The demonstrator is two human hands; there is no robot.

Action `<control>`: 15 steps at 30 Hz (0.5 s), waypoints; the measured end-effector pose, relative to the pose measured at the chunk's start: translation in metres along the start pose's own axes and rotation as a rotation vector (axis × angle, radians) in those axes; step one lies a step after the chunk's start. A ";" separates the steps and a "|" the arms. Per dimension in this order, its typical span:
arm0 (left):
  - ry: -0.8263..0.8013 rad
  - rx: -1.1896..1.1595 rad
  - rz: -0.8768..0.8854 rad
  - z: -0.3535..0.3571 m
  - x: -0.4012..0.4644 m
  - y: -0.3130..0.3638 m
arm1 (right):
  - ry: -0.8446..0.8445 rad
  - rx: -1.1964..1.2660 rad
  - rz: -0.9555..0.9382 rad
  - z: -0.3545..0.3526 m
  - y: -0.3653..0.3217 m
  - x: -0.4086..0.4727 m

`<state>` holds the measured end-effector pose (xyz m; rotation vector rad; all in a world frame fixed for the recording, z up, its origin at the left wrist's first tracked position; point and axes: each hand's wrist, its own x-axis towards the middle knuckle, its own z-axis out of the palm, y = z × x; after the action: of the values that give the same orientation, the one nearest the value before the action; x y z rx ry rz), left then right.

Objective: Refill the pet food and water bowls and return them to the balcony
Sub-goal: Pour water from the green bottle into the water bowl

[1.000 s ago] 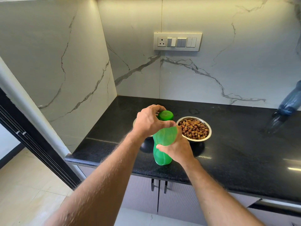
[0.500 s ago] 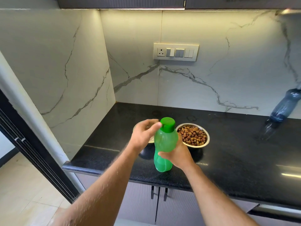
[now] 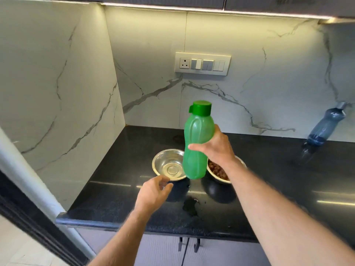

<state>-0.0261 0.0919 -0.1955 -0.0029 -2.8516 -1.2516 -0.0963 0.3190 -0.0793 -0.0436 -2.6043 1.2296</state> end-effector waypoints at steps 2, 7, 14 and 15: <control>0.042 -0.025 -0.004 0.005 0.011 0.004 | 0.053 0.038 0.007 -0.006 0.004 0.037; 0.132 -0.065 0.011 0.010 0.046 0.017 | 0.090 0.088 0.084 -0.008 0.040 0.120; 0.099 0.027 0.005 0.013 0.094 0.033 | 0.132 0.152 0.248 0.017 0.103 0.195; 0.109 0.021 0.000 0.015 0.099 0.034 | 0.131 0.155 0.259 0.019 0.109 0.201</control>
<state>-0.1250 0.1246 -0.1781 0.0639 -2.7715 -1.1829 -0.3047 0.4019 -0.1295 -0.4291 -2.4400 1.4568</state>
